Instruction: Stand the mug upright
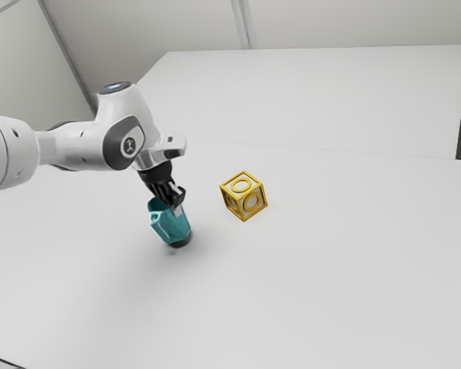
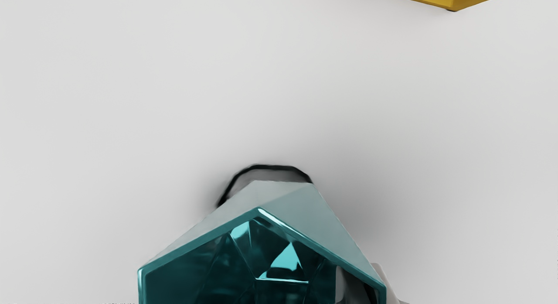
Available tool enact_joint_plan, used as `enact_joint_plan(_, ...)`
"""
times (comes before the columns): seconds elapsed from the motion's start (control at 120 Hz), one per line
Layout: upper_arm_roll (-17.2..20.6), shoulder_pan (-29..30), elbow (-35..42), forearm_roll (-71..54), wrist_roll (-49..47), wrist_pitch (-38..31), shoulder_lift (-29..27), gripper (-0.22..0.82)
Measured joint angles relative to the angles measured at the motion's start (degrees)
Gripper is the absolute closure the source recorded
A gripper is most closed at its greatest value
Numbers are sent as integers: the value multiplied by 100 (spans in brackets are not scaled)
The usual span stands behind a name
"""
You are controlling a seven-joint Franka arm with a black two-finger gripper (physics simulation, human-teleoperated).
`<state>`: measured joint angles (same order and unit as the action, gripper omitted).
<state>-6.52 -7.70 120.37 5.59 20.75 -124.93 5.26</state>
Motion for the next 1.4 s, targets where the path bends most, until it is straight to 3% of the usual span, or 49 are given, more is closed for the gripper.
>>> enact_joint_plan(0.425,7,-82,32,-2,-732,55,82,78)
enact_joint_plan(0.708,10,-84,32,22,-982,70,81,47)
enact_joint_plan(1.033,116,-73,18,29,-1152,77,-178,33)
enact_joint_plan(1.133,134,-95,-9,26,-1176,132,-460,22)
enact_joint_plan(1.4,-3,-308,-1793,-365,-1006,1227,-514,6)
